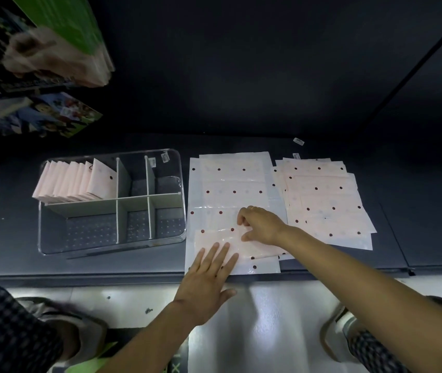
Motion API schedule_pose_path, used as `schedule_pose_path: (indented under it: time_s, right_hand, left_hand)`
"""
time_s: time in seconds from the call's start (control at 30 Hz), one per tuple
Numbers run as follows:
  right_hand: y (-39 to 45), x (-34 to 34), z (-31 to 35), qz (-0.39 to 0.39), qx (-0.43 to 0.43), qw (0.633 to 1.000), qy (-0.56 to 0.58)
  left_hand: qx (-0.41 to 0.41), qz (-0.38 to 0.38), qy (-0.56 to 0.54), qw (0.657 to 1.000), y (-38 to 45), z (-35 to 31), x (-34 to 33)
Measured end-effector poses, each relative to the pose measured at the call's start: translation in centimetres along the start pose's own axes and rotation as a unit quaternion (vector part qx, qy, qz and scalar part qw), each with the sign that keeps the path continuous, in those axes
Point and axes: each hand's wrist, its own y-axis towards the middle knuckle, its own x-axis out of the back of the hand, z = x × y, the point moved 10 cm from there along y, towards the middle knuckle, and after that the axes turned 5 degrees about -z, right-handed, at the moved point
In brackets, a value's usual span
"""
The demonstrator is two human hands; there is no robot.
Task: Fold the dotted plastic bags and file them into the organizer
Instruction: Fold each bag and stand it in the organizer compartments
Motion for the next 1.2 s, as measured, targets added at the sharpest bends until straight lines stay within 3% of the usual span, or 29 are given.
schedule_pose_path:
  time_s: [0.17,0.3,0.43,0.5,0.57,0.6,0.7,0.77,0.83,0.97,1.1,1.2]
  right_hand:
    - [0.5,-0.6,0.9,0.037,0.019,0.996,-0.076]
    - [0.2,-0.7,1.3,0.035,0.02,0.997,-0.06]
    - [-1.3,-0.7,0.8,0.055,-0.011,0.998,0.015]
    - [-2.5,0.2,0.5,0.05,-0.033,0.993,0.098]
    - [-3.9,1.8,0.3,0.024,-0.054,0.978,0.199]
    - [-4.8,2.5,0.2,0.01,-0.071,0.962,0.265]
    - [-7.9,3.3,0.6,-0.014,-0.113,0.873,0.474]
    - [-9.5,3.3,1.9,-0.012,-0.106,0.82,0.563]
    - [-10.7,3.7,3.8,-0.01,-0.091,0.795,0.599]
    - [-12.3,4.7,6.7,-0.031,-0.069,0.766,0.638]
    - [-13.6,5.7,7.9,-0.076,-0.061,0.784,0.613]
    - [-14.2,6.4,8.7,-0.125,-0.063,0.82,0.555]
  left_hand:
    - [-0.009,0.005,0.005,1.0,-0.1,0.0,-0.6]
    - [-0.008,-0.002,0.003,1.0,-0.1,-0.1,-0.2]
    - [0.038,-0.093,-0.126,0.987,-0.6,0.8,2.9]
    - [0.104,-0.204,-0.248,0.941,-2.0,2.2,6.0]
    - [0.193,-0.288,-0.357,0.867,-3.5,4.1,8.4]
    - [0.235,-0.296,-0.416,0.827,-3.8,4.6,8.9]
    - [0.304,-0.213,-0.615,0.696,-3.1,4.3,8.8]
    - [0.3,-0.151,-0.698,0.633,-2.6,3.1,9.4]
    - [0.281,-0.124,-0.741,0.597,-2.7,2.2,10.4]
    - [0.276,-0.145,-0.775,0.55,-4.1,2.5,12.3]
    - [0.263,-0.136,-0.803,0.517,-5.1,2.5,13.7]
    - [0.247,-0.145,-0.813,0.506,-5.5,2.2,14.6]
